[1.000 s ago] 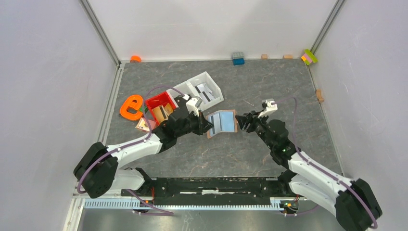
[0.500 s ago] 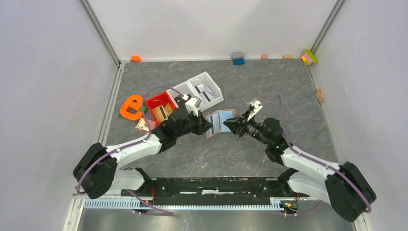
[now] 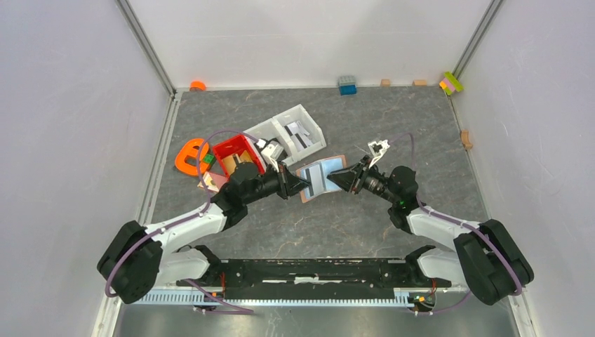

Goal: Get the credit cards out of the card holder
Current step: Remove the credit card from the card holder.

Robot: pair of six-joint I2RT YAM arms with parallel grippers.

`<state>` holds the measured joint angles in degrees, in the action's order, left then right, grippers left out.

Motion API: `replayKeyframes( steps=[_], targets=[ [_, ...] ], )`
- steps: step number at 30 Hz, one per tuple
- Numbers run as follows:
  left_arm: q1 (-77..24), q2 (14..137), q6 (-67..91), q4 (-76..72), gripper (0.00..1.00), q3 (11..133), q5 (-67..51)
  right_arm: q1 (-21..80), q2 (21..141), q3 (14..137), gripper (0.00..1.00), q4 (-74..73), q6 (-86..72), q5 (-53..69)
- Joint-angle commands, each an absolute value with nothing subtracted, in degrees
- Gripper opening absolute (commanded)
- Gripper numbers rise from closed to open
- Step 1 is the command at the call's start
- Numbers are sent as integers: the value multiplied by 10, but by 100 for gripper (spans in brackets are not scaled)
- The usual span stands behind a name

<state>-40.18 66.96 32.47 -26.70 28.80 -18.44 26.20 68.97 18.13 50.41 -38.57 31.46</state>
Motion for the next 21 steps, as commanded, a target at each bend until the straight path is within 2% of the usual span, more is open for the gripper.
replayKeyframes(
  steps=[1,13,17,21],
  targets=[
    [-390,649,370,-380,2,273,-254,248,685,167,33,604,-443,369],
    [-377,668,430,-493,2,255,-325,243,724,150,33,773,-541,425],
    [-375,674,437,-502,2,254,-328,243,749,147,25,828,-578,436],
    [-374,685,441,-506,2,257,-332,243,773,143,13,909,-623,449]
  ],
)
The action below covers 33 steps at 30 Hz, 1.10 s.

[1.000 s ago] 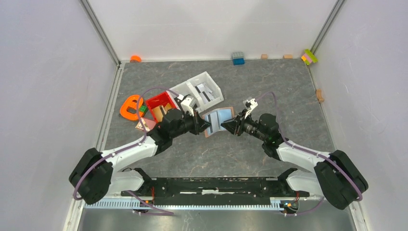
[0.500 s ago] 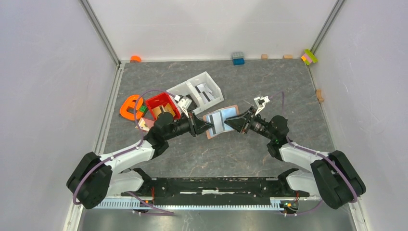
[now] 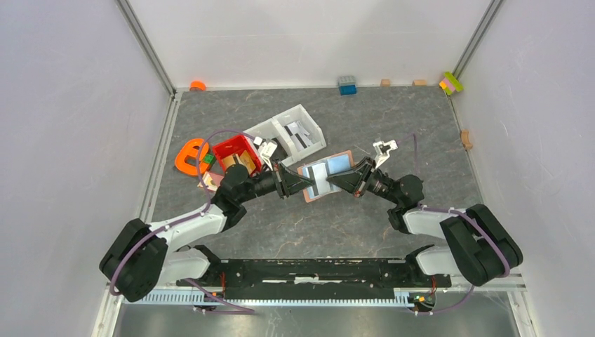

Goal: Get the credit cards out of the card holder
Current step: Remove the credit card from the card holder.

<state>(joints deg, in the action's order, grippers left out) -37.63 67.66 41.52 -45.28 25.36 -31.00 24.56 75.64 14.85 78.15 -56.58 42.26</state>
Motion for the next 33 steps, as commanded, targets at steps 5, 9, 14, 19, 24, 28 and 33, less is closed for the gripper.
replayKeyframes(
  steps=[5,9,14,19,24,28,33],
  targets=[
    [-373,694,443,-508,2,258,-335,244,785,143,8,948,-646,455],
    [-373,709,454,-525,2,262,-351,248,785,144,9,950,-644,457],
    [-373,740,473,-550,2,271,-374,259,786,152,5,945,-637,461],
    [-368,742,473,-542,12,270,-361,256,771,142,0,913,-614,445],
    [-362,717,442,-468,12,271,-321,230,750,121,0,879,-601,417],
    [-357,713,445,-470,2,267,-319,220,744,115,0,882,-605,414],
    [-344,705,458,-485,2,256,-318,213,740,109,0,882,-605,410]
  ],
)
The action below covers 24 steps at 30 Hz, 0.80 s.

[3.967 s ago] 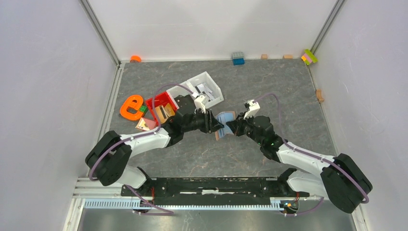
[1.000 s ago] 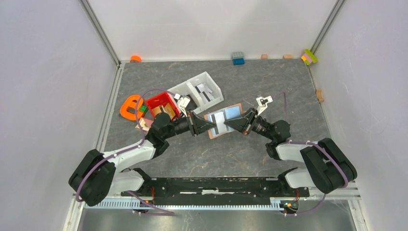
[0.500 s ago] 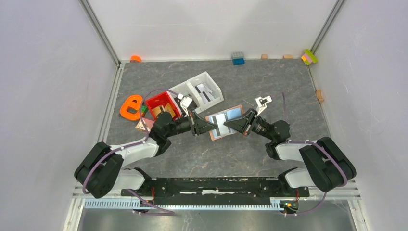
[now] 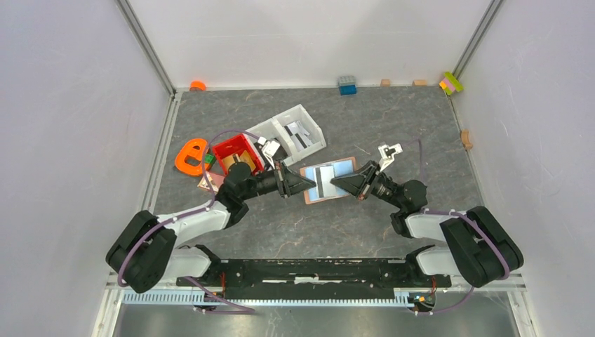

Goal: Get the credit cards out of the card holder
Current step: Remove the credit card from the card holder.

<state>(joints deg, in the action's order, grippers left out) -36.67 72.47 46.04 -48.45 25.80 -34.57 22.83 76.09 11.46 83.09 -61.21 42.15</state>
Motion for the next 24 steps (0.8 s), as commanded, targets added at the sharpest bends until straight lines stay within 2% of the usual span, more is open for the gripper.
replayKeyframes(
  steps=[1,11,15,19,22,24],
  targets=[
    [-341,703,463,-489,2,253,-318,211,739,107,0,882,-606,409],
    [-334,713,471,-511,2,252,-341,210,744,114,0,879,-601,418],
    [-334,739,494,-549,2,257,-369,223,769,124,12,887,-601,426],
    [-334,752,507,-568,2,259,-379,237,780,132,16,862,-581,421],
    [-334,748,506,-566,2,256,-374,241,777,134,13,848,-573,418],
    [-333,740,499,-555,2,254,-366,240,770,137,1,822,-561,415]
  ],
)
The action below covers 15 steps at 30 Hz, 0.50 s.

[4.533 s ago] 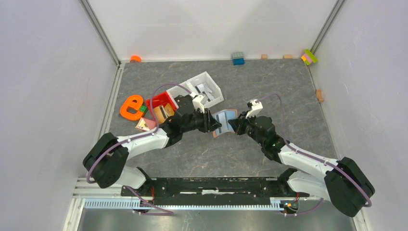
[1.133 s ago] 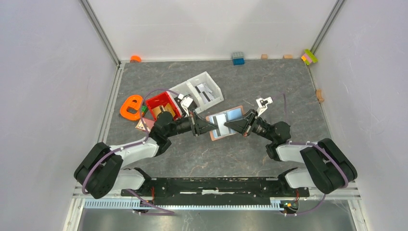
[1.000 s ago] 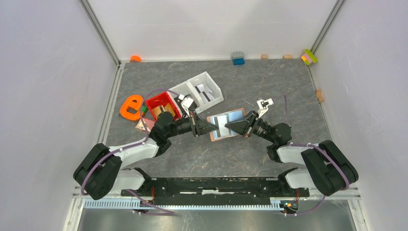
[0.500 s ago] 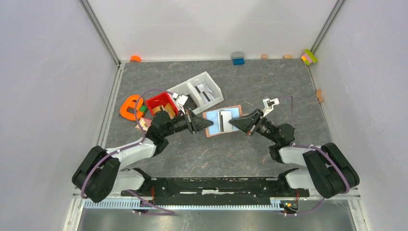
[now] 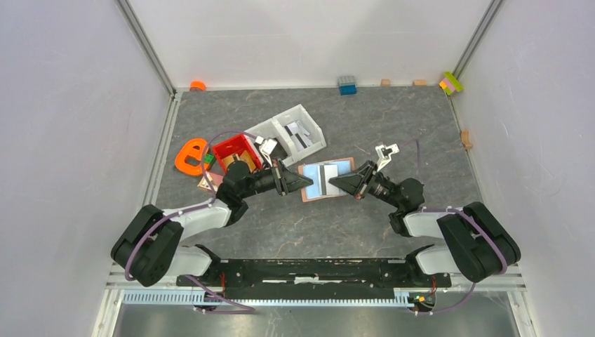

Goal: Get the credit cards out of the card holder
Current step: Remove the credit card from the card holder.

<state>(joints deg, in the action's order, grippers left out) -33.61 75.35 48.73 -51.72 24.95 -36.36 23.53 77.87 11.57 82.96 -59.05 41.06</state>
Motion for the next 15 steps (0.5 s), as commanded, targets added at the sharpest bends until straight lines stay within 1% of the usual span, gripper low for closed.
replayKeyframes(
  steps=[1,8,11,15],
  targets=[
    [-333,735,492,-542,2,254,-354,240,763,139,0,801,-551,411],
    [-330,657,402,-300,2,270,-192,229,702,144,0,612,-456,340],
    [-330,629,390,-244,2,273,-126,225,688,159,0,555,-418,321],
    [-331,593,374,-210,2,267,-88,226,670,204,0,415,-328,262]
  ],
)
